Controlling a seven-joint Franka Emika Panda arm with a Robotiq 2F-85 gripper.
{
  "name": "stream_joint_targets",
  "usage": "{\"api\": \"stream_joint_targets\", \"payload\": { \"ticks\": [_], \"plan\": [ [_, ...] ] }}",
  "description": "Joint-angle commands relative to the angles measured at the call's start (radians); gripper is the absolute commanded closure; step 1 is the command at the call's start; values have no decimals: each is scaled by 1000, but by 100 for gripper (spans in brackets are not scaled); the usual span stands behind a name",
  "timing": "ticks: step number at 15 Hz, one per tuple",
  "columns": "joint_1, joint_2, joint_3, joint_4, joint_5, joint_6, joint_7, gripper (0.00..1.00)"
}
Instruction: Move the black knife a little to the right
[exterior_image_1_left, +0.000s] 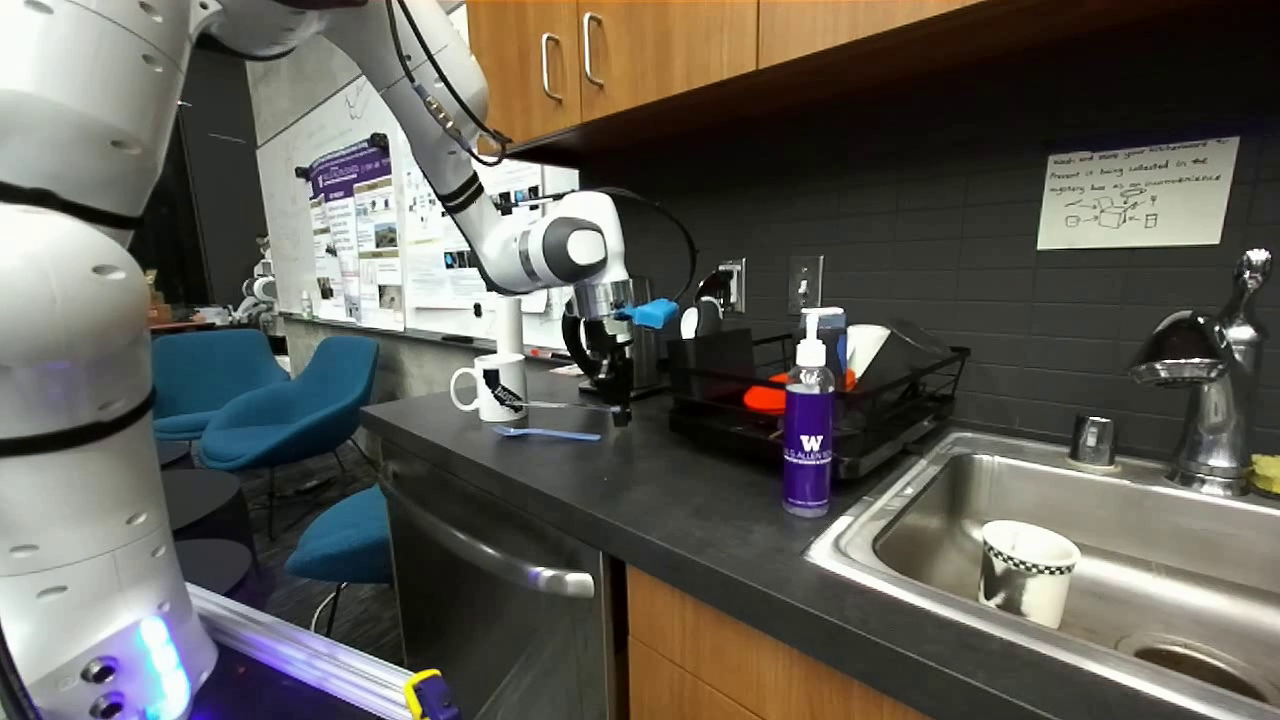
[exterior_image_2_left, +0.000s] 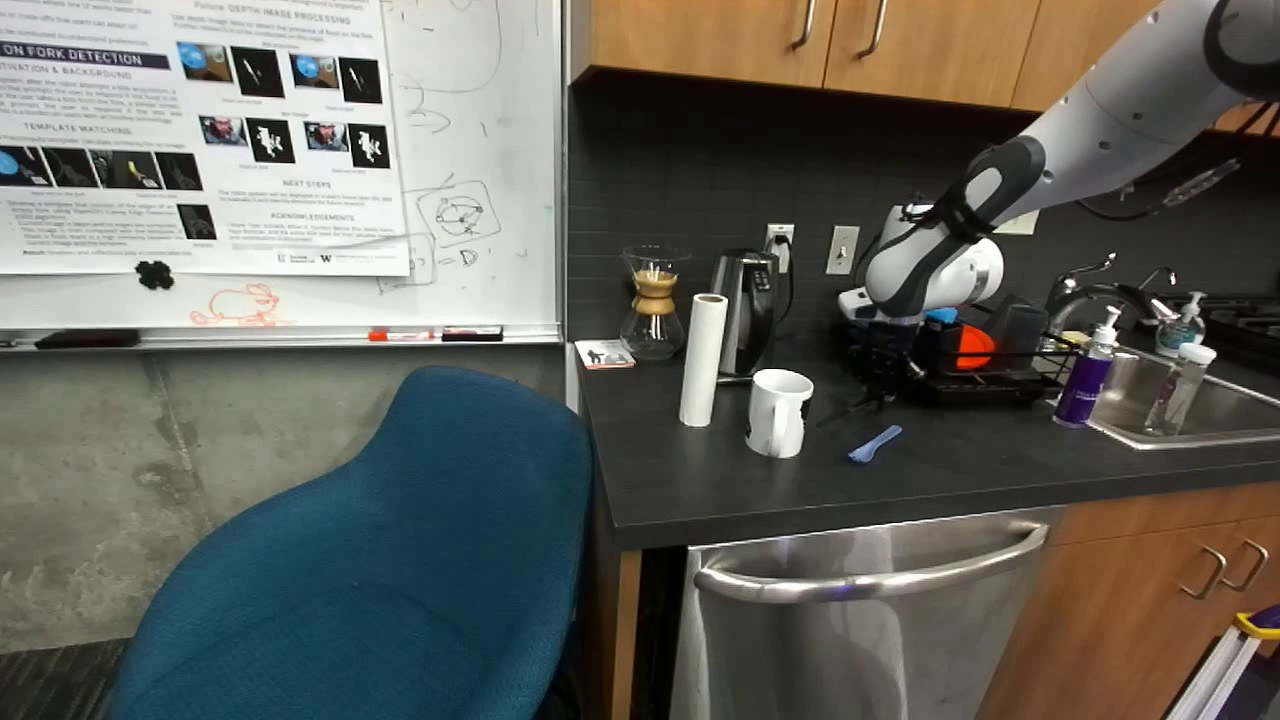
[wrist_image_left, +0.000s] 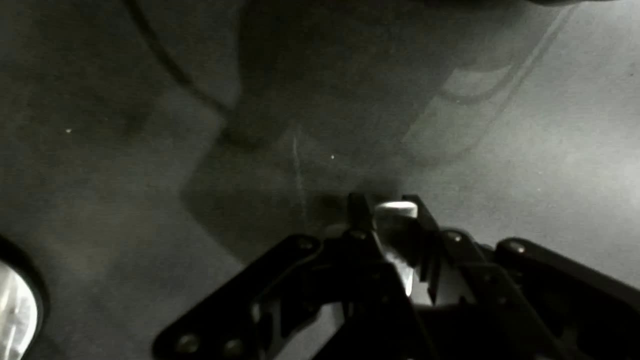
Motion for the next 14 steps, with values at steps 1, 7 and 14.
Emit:
{"api": "stream_joint_targets", "payload": {
  "ticks": [1,7,14],
  "plan": [
    [-19,-7,22,12,14,2,-11,49],
    [5,-120,32,-24,15,-48,36,12],
    [37,-284,44,-53,126,-263,82,0]
  ]
}}
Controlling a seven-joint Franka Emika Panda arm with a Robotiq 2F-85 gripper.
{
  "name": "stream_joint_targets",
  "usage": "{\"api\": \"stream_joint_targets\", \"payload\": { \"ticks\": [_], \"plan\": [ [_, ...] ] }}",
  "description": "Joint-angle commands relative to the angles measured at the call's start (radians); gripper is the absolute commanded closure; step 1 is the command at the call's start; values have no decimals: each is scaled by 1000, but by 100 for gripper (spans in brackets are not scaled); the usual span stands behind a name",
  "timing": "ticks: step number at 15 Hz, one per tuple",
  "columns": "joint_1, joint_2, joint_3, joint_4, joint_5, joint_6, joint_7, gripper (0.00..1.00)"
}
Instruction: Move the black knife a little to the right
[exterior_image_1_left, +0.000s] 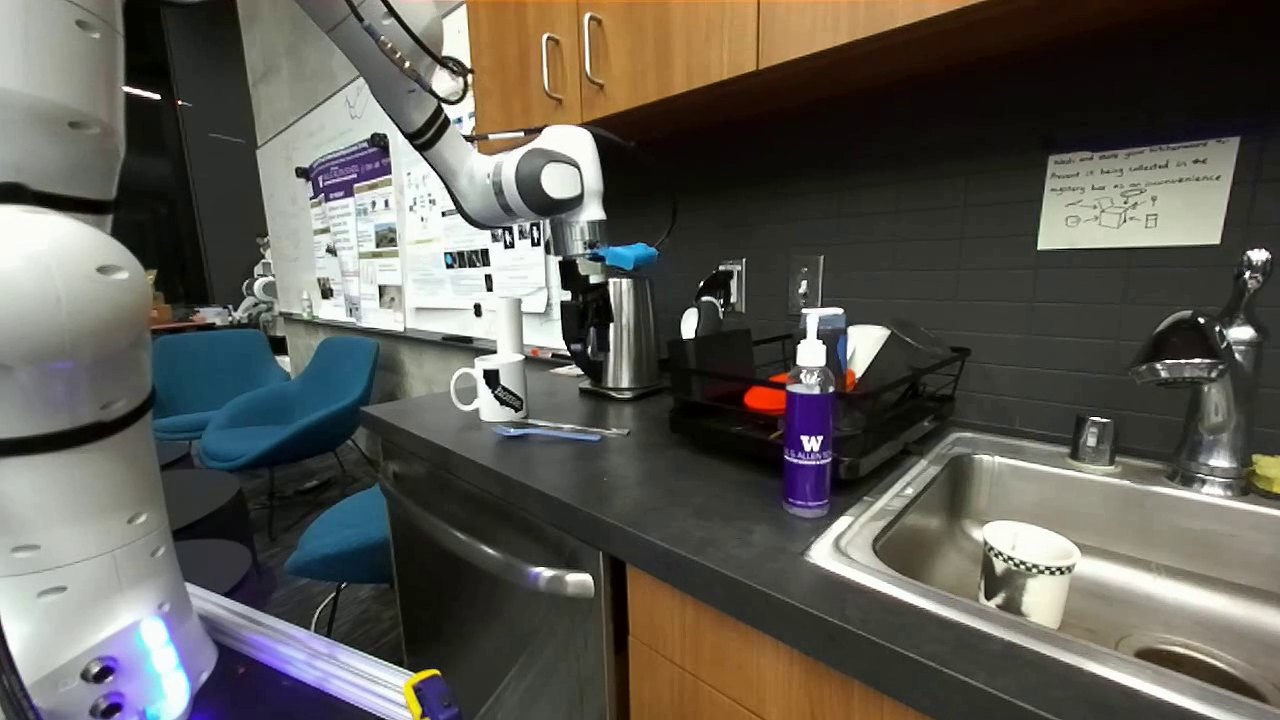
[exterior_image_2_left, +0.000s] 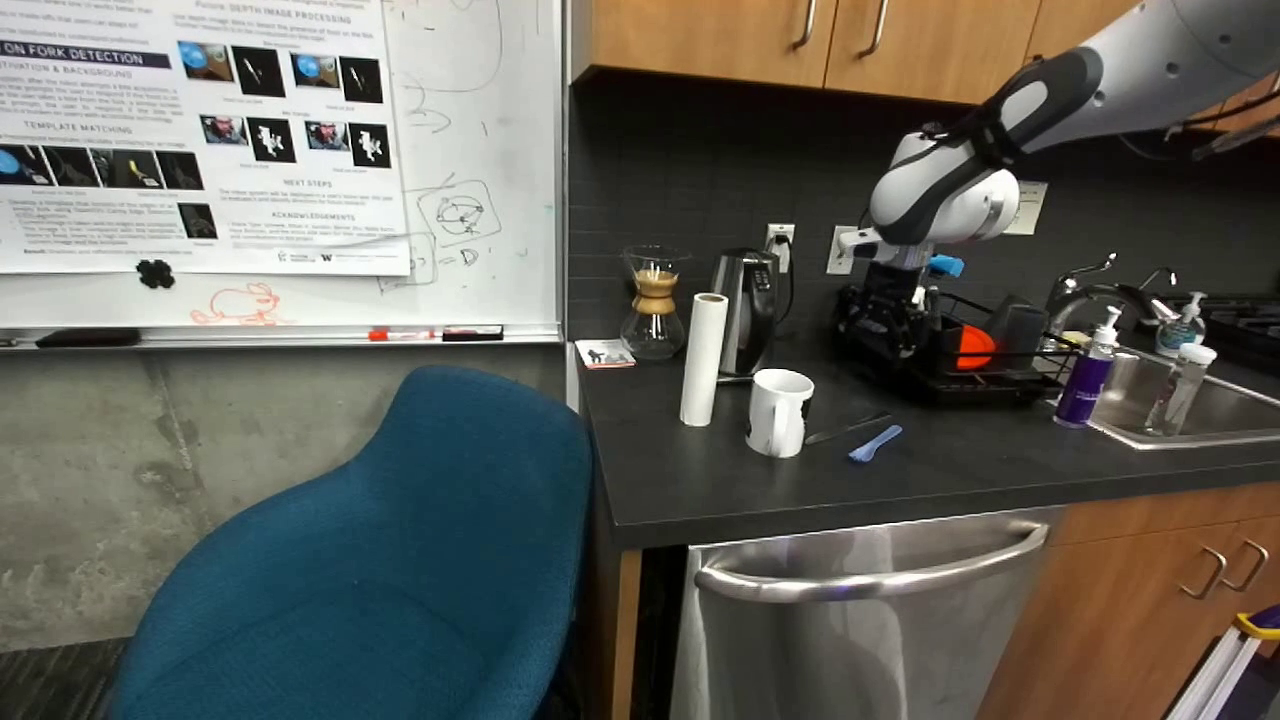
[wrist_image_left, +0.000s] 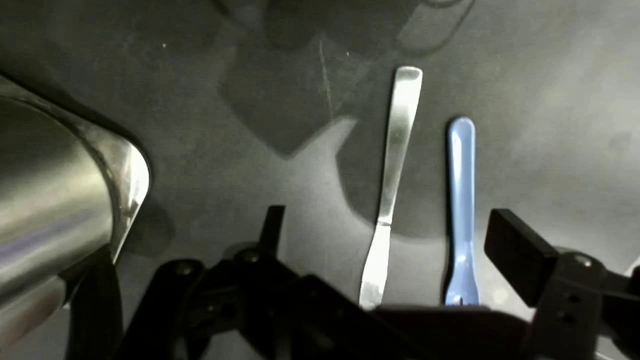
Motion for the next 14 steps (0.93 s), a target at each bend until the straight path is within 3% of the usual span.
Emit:
{"api": "stream_joint_targets", "payload": {
  "ticks": [1,5,14],
  "plan": [
    [24,-117,-4,-65,56,-103,56,0],
    [53,-216,-8,-141,105,-176,165,0],
    [124,-431,24,-346,55,-103,809,0]
  ]
}}
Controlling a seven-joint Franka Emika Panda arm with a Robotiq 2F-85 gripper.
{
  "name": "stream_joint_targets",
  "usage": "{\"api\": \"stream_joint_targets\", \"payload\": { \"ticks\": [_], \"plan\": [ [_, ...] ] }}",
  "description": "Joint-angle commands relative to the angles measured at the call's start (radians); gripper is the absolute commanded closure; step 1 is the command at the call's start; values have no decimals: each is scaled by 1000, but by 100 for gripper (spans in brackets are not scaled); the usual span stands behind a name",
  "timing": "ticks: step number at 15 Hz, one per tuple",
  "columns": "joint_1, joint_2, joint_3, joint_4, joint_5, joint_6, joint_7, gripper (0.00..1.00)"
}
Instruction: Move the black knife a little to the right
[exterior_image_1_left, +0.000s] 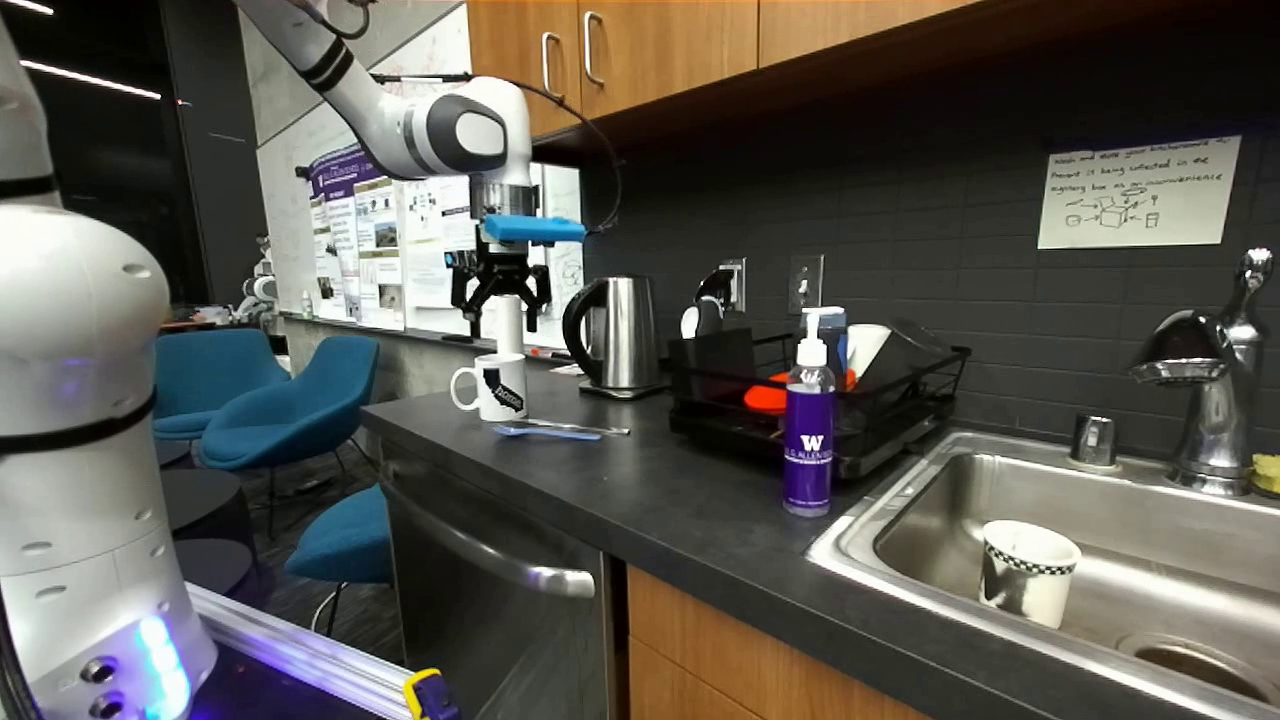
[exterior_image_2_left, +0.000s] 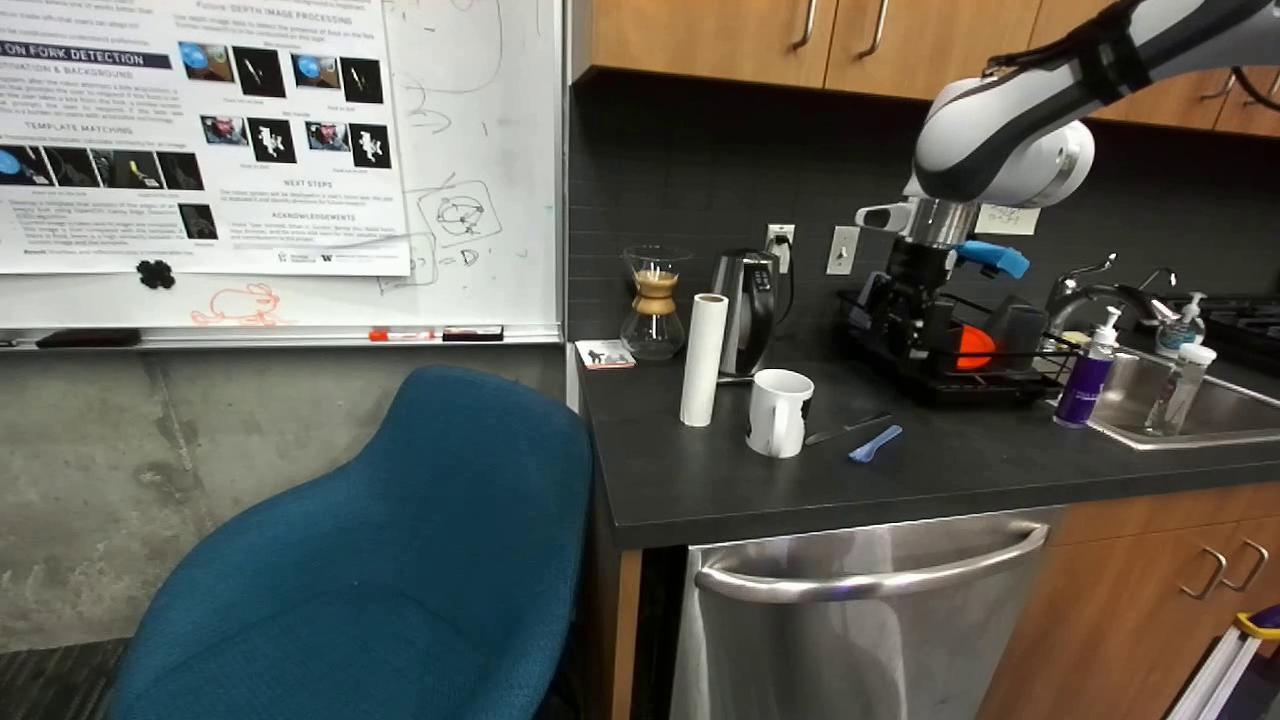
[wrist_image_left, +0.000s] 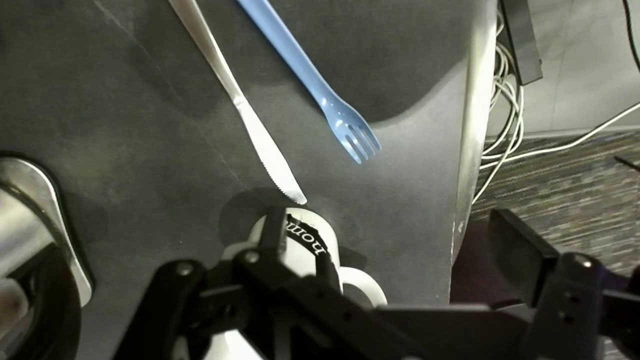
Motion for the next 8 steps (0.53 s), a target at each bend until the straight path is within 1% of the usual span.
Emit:
{"api": "stream_joint_targets", "payload": {
  "ticks": [1,4,8],
  "plan": [
    [20,-115,17,-105,-40,46,254,0],
    [26,-142,22,-140,-67,83,447,0],
    [21,-177,18,-160,-109,71,700,0]
  ]
}}
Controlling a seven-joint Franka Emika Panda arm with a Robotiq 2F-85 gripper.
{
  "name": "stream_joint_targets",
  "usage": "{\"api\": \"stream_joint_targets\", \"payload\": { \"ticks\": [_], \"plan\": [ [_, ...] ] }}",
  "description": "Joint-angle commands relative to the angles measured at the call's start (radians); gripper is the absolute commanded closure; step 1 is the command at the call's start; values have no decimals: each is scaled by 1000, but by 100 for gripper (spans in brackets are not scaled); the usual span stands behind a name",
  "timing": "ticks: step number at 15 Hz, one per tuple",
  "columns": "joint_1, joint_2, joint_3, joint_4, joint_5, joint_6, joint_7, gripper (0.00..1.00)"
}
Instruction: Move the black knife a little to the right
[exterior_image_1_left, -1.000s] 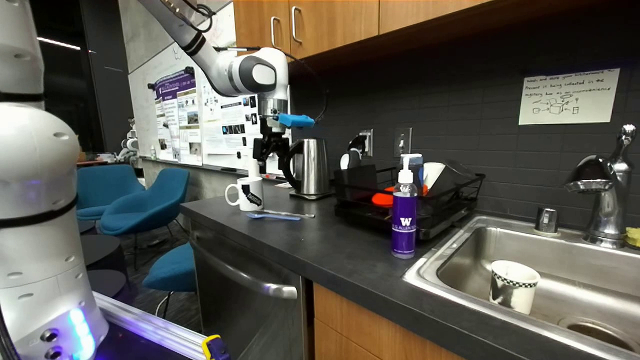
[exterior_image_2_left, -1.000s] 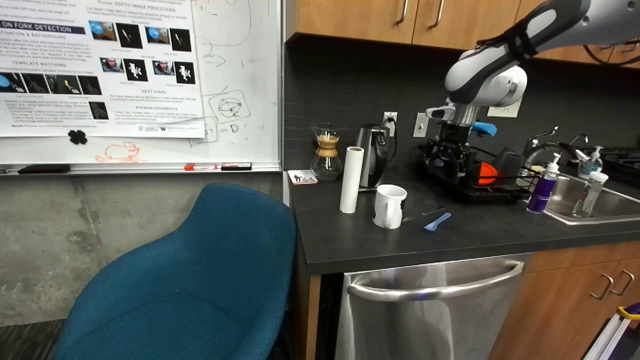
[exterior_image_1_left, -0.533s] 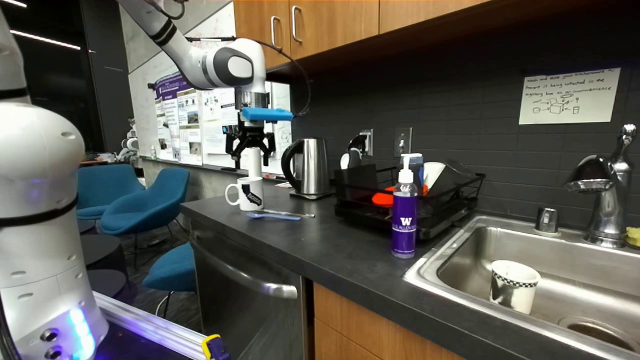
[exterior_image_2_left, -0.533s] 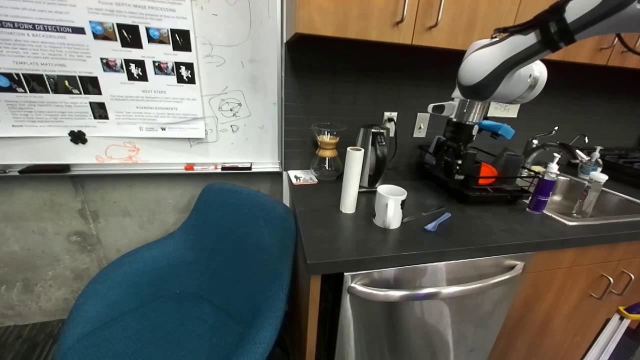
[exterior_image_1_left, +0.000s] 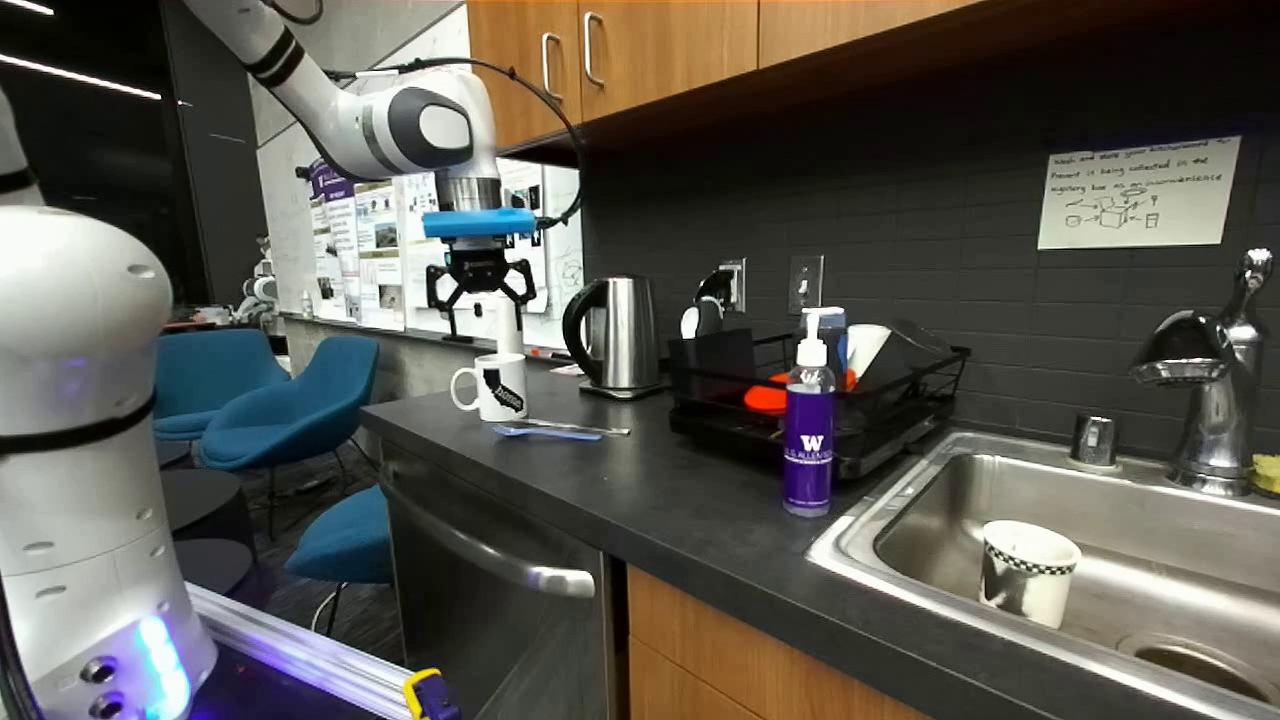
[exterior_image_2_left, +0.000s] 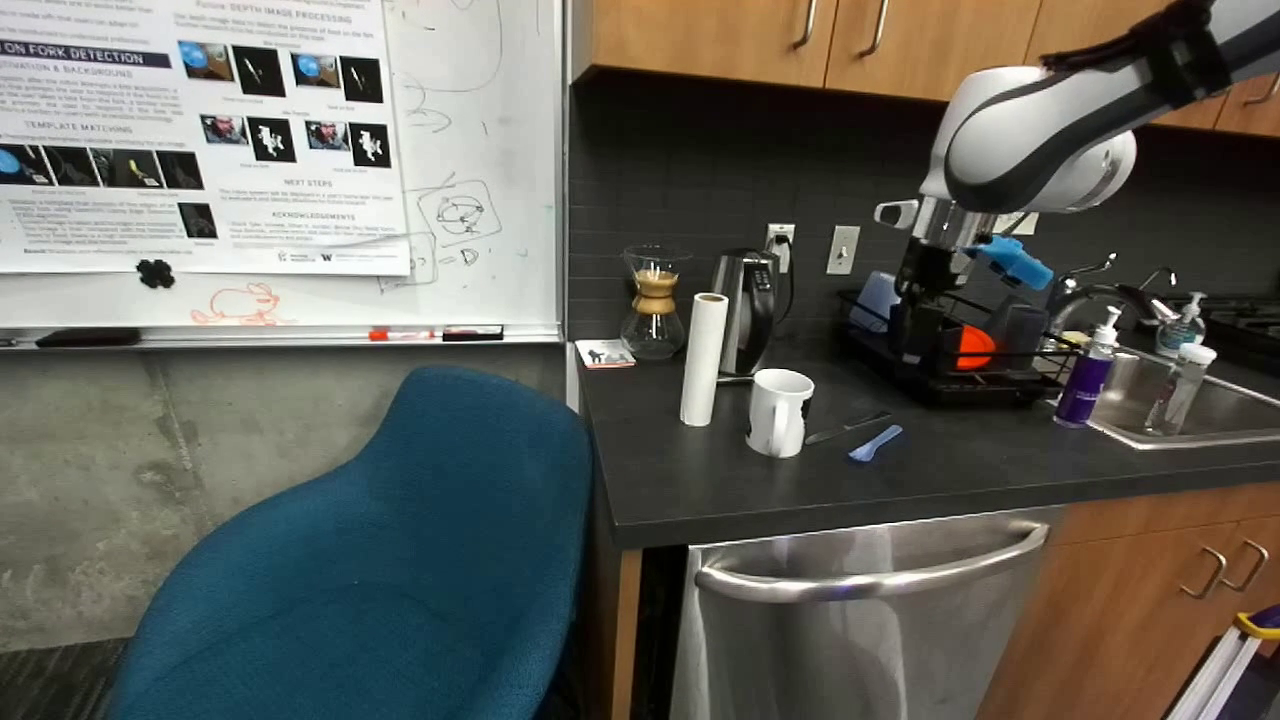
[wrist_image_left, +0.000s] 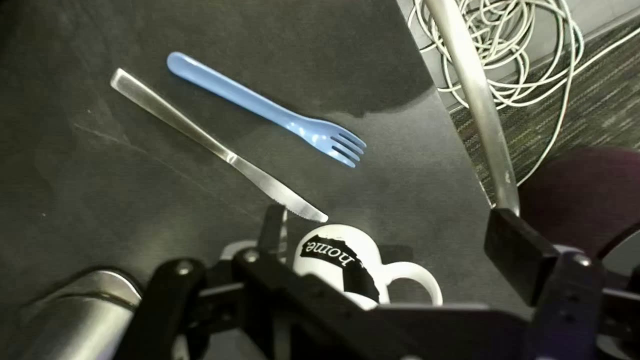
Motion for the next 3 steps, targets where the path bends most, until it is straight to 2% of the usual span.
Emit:
{"api": "stream_joint_targets", "payload": {
  "ticks": [1,3],
  "plan": [
    [1,-61,-2,-39,-41,4,225,0],
    [0,-80,1,-51,-59,-6,355,0]
  ]
}}
